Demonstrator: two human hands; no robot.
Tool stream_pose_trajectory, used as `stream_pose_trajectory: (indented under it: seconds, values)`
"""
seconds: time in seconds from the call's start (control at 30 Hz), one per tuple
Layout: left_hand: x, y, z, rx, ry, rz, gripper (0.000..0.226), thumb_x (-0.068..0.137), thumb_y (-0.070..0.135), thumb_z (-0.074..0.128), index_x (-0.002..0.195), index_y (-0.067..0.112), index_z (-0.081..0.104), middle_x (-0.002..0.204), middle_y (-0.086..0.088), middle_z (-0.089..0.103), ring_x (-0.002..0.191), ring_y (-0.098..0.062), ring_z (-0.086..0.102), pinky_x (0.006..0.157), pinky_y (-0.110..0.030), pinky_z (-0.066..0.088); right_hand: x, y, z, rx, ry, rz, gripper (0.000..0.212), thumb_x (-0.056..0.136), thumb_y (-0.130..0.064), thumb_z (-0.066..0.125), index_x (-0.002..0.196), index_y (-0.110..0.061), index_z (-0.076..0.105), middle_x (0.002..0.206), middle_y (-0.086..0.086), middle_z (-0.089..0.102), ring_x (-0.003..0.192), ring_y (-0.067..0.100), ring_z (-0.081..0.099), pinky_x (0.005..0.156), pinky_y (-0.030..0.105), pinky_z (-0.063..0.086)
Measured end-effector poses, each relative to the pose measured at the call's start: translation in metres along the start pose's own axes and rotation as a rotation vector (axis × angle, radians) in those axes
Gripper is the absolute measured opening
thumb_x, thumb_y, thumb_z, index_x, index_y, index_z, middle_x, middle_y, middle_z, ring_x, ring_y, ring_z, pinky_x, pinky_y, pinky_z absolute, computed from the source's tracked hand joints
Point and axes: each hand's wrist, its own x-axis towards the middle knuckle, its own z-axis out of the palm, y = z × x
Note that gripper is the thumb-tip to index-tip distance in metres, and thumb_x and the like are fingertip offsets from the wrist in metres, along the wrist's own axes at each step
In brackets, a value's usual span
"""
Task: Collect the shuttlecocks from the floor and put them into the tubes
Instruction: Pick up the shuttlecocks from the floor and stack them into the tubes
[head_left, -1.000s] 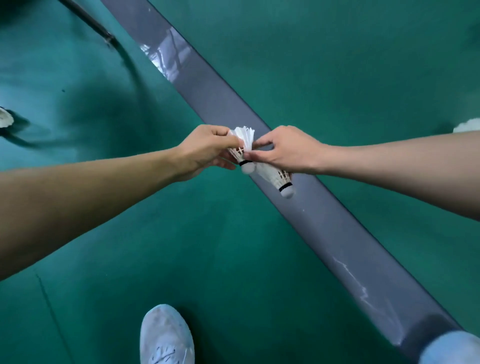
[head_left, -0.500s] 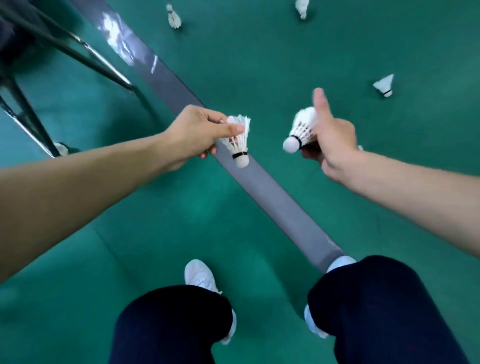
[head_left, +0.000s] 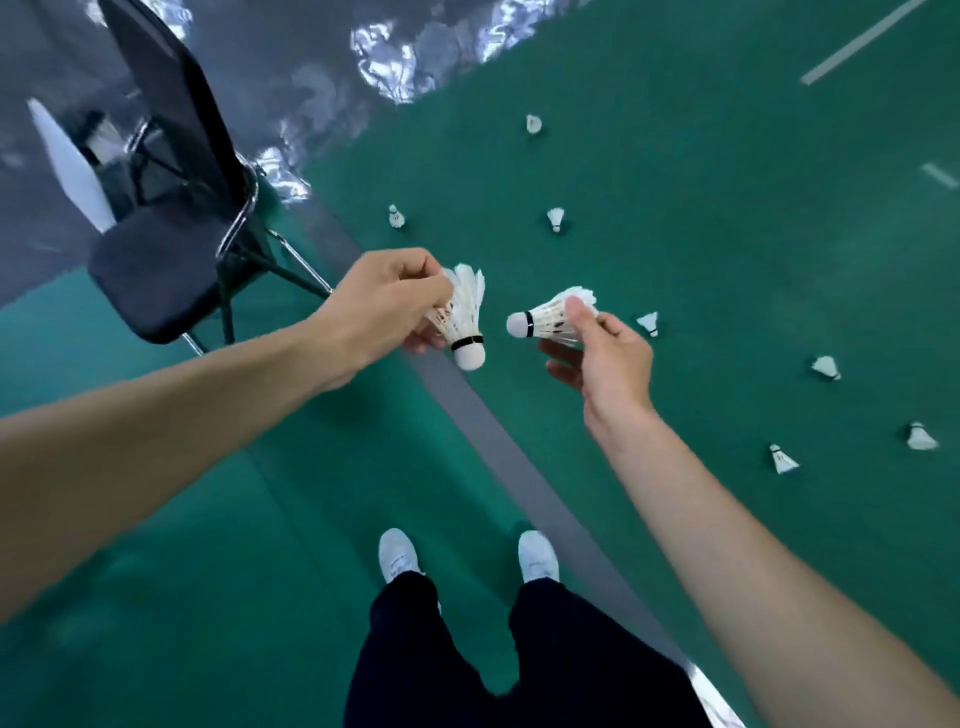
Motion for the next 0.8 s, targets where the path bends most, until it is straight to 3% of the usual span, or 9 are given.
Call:
stream_pose_trajectory:
  seconds: [0.13,0.27,0.43,0.5,0.57,0.63,0.8]
  values:
    - [-0.047,0.029,-0.009,-0.006,0.072,0.016,0.016,0.081,0.017,0.064,0.083,0.001,0.063,0.080,-0.014,0.075,0.069,-0.022,0.072,0.057,-0.031,0.048,-0.041,-0.029,0.005,0.018,-0.098,-0.047,0.017,0.094,-0.032,0.074,0.083,-0.019,0.073,0.086,0.002,0.078,0.080,0.021,0.078,0.054,0.028,0.055]
    - [-0.089,0.025,-0.033,0.057,0.154,0.004,0.015,0.089,0.021,0.074,0.074,0.022,0.072,0.071,-0.007,0.073,0.062,-0.019,0.069,0.051,-0.027,0.044,-0.072,-0.056,0.045,-0.081,-0.312,-0.081,0.024,0.094,-0.031,0.074,0.071,-0.024,0.075,0.085,0.002,0.079,0.075,0.018,0.076,0.055,0.027,0.054]
    - [-0.151,0.015,-0.096,-0.123,0.361,0.033,0.026,0.095,0.011,0.067,0.074,0.026,0.070,0.077,-0.005,0.071,0.057,-0.034,0.072,0.035,-0.025,0.040,-0.109,-0.074,0.128,-0.215,-0.569,-0.128,0.019,0.097,-0.028,0.071,0.081,-0.019,0.072,0.087,0.003,0.080,0.072,0.016,0.074,0.052,0.027,0.055]
    - [-0.182,0.002,-0.126,-0.291,0.468,0.025,0.020,0.097,0.008,0.064,0.081,0.018,0.068,0.084,-0.011,0.073,0.068,-0.041,0.074,0.042,-0.030,0.052,-0.129,-0.068,0.163,-0.251,-0.654,-0.117,0.017,0.097,-0.029,0.070,0.085,-0.018,0.073,0.087,0.001,0.080,0.073,0.014,0.075,0.052,0.026,0.055]
    - [-0.216,-0.014,-0.156,-0.438,0.556,0.015,0.005,0.098,0.005,0.061,0.095,0.003,0.064,0.095,-0.022,0.075,0.083,-0.042,0.075,0.065,-0.039,0.063,-0.151,-0.054,0.200,-0.272,-0.719,-0.109,0.019,0.097,-0.031,0.071,0.083,-0.018,0.073,0.083,-0.002,0.079,0.072,0.012,0.075,0.052,0.025,0.054]
    - [-0.254,-0.034,-0.186,-0.551,0.635,-0.002,0.014,0.098,0.004,0.059,0.106,-0.007,0.061,0.103,-0.026,0.074,0.095,-0.040,0.074,0.080,-0.040,0.063,-0.180,-0.036,0.239,-0.291,-0.773,-0.098,0.022,0.096,-0.033,0.071,0.079,-0.020,0.072,0.081,-0.004,0.078,0.074,0.010,0.074,0.053,0.026,0.054]
    - [-0.363,-0.085,-0.253,-0.704,0.714,-0.026,0.043,0.081,0.004,0.079,0.119,-0.009,0.061,0.115,-0.025,0.072,0.109,-0.038,0.071,0.086,-0.032,0.060,-0.271,0.020,0.344,-0.297,-0.942,-0.050,0.018,0.095,-0.036,0.073,0.086,-0.021,0.073,0.084,-0.007,0.078,0.078,0.008,0.074,0.055,0.024,0.055]
